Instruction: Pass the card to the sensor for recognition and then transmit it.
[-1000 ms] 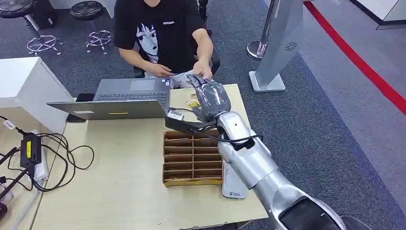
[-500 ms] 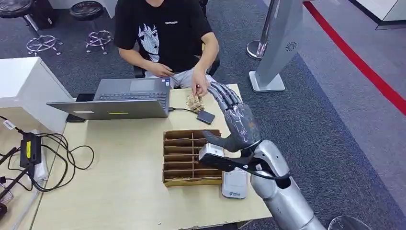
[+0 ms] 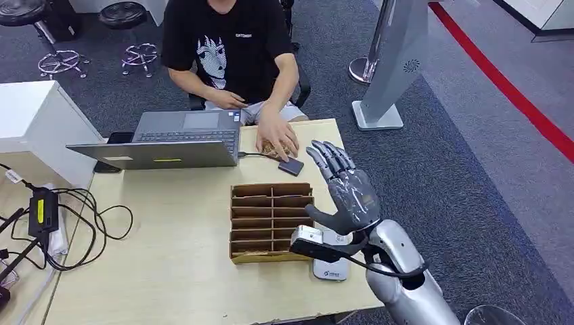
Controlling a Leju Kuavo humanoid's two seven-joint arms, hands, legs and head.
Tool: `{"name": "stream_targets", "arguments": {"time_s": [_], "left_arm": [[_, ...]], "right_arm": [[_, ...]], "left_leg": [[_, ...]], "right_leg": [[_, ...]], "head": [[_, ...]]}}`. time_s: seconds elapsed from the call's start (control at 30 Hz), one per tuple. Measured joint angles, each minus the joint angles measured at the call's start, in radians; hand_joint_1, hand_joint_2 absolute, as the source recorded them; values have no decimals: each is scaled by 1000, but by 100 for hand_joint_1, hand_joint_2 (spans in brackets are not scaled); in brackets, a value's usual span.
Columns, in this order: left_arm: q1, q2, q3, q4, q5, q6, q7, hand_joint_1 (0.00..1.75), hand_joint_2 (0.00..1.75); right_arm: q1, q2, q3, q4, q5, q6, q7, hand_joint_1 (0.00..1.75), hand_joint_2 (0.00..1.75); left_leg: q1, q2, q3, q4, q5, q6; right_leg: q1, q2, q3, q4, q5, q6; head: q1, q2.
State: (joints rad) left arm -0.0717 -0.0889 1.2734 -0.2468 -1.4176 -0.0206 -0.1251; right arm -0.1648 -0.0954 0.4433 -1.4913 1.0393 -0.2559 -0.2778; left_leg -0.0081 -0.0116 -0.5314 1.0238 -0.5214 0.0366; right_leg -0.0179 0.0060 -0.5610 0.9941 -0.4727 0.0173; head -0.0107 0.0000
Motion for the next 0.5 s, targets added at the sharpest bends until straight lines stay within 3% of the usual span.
{"name": "stream_targets", "arguments": {"time_s": [0.5], "left_arm": [[-2,-4,0,0,-18,-8,0,0,175]], "right_arm": [[-64,71,28,174,186,-76,119,0,175]], "left_leg": [[0,0,0,0,0,0]], "right_leg": [[0,0,0,0,0,0]], "head": [[0,0]]}}
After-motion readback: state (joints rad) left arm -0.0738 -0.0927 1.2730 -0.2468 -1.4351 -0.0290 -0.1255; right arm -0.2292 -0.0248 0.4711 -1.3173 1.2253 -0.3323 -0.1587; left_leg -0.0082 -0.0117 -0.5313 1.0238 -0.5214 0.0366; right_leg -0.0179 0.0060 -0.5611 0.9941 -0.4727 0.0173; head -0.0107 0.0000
